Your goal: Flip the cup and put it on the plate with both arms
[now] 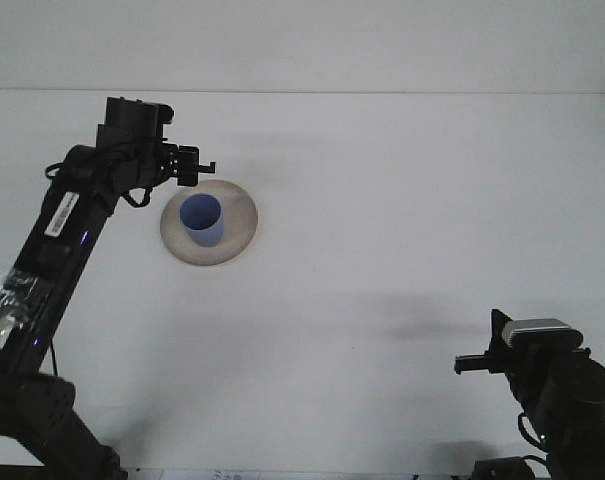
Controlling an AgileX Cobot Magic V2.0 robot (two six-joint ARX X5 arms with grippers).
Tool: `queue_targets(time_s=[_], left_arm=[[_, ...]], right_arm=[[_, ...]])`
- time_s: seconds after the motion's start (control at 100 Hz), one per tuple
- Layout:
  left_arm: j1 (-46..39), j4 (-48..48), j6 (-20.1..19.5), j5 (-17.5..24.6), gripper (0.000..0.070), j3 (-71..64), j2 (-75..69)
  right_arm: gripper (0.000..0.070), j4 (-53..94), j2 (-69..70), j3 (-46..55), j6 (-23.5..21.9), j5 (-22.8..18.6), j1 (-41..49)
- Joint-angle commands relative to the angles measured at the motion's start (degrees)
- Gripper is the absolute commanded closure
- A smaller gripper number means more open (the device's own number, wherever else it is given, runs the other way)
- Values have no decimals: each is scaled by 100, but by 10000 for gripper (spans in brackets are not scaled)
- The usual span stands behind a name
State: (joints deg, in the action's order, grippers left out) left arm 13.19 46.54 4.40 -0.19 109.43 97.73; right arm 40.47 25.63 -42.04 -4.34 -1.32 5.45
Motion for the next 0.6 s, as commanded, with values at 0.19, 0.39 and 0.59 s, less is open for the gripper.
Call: queue_targets(time_s=[0.19, 0.39, 0.59], left_arm=[[420, -472, 87, -42, 489, -1126, -1416], [520, -1266, 588, -750, 488, -3161, -3080], [520, -1847, 717, -787, 489, -5080, -4592]], right_arm=[[700, -59, 31, -52, -15, 26, -2], [700, -68, 31, -52, -15, 26, -2], [700, -129, 31, -52, -15, 26, -2]])
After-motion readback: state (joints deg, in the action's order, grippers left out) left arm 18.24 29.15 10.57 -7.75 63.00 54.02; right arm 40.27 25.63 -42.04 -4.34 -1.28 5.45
